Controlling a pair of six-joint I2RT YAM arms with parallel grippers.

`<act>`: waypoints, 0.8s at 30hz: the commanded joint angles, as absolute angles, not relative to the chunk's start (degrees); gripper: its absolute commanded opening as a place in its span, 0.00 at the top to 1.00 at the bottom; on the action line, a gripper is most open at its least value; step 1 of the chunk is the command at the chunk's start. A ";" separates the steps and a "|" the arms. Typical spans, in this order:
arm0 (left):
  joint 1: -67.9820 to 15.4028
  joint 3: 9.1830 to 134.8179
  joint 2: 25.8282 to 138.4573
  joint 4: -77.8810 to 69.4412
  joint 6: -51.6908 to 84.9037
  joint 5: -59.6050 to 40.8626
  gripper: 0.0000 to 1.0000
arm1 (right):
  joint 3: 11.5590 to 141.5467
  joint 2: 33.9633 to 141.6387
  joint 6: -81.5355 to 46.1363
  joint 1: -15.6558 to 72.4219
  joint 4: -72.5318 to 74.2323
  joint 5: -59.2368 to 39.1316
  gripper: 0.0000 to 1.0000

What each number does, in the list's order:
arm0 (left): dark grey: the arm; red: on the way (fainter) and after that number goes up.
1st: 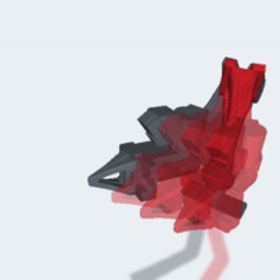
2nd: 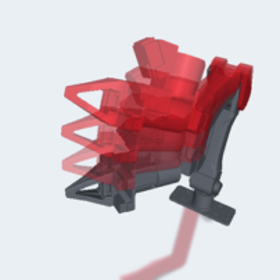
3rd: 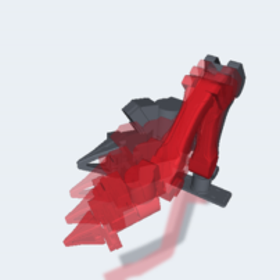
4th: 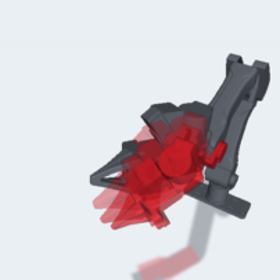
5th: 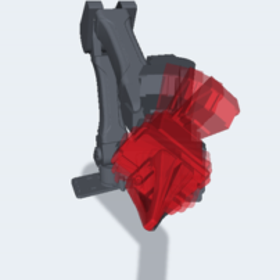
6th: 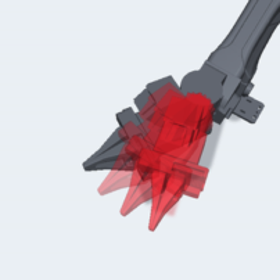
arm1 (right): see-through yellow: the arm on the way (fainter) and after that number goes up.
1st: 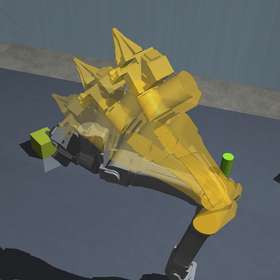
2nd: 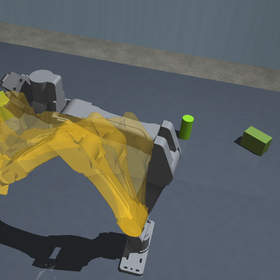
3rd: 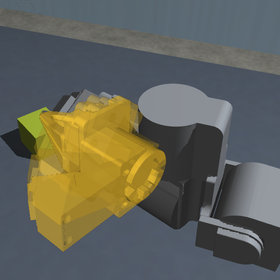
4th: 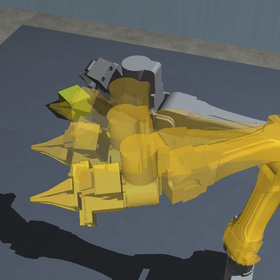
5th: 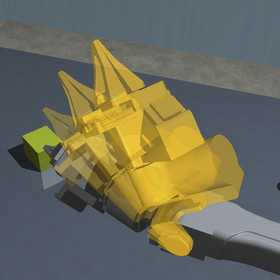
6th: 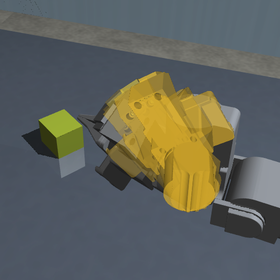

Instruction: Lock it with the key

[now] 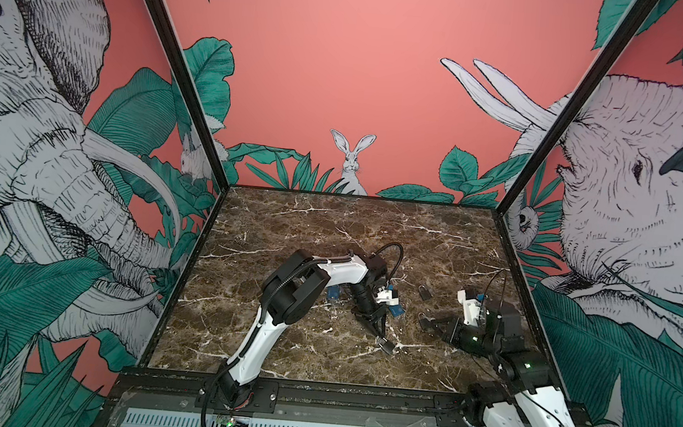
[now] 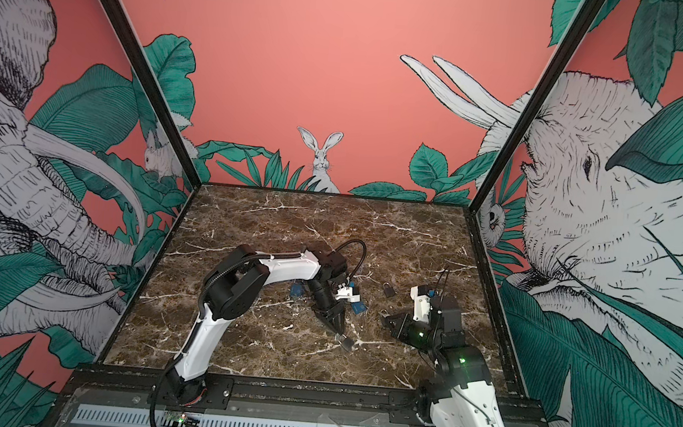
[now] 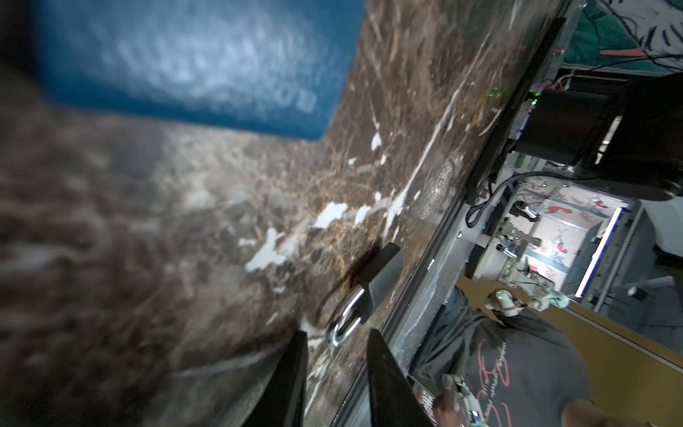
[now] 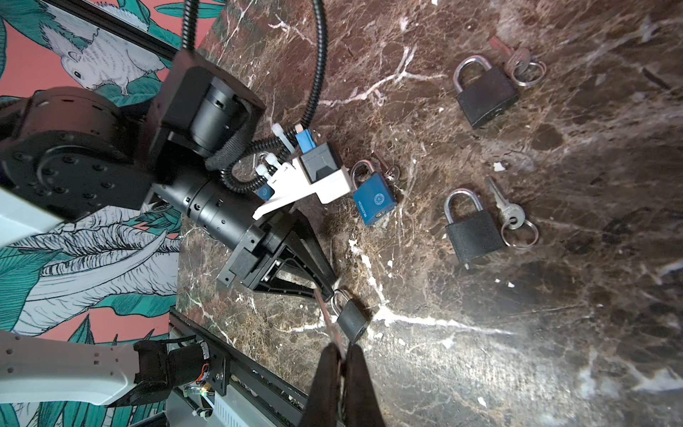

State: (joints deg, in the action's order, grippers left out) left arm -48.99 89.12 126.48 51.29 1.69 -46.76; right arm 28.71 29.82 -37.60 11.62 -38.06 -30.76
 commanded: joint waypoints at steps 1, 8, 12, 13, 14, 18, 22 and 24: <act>-48.29 89.46 119.61 47.34 5.69 -41.05 0.69 | 27.99 29.80 -36.34 11.53 -38.03 -30.35 1.00; -46.57 84.20 108.71 37.63 12.60 -31.31 0.69 | 27.10 30.47 -36.05 12.94 -37.00 -29.43 1.00; -45.90 81.19 101.39 31.86 14.97 -25.20 0.68 | 28.94 32.56 -35.09 17.87 -37.05 -24.81 1.00; -45.72 80.59 99.86 31.73 15.68 -23.48 0.68 | 29.35 33.33 -34.90 19.34 -36.74 -23.57 1.00; -45.49 79.63 98.22 30.74 16.54 -22.09 0.68 | 29.64 34.30 -34.76 21.02 -36.23 -22.21 1.00; -44.36 73.15 91.37 24.88 19.17 -18.52 0.67 | 30.41 38.50 -34.32 27.05 -34.06 -16.82 1.00; -42.47 64.79 83.38 18.90 22.92 -16.19 0.66 | 29.73 43.19 -34.67 31.88 -30.13 -13.85 1.00; -41.84 61.61 79.40 17.96 23.76 -14.38 0.65 | 29.25 45.17 -34.93 34.04 -28.43 -12.29 1.00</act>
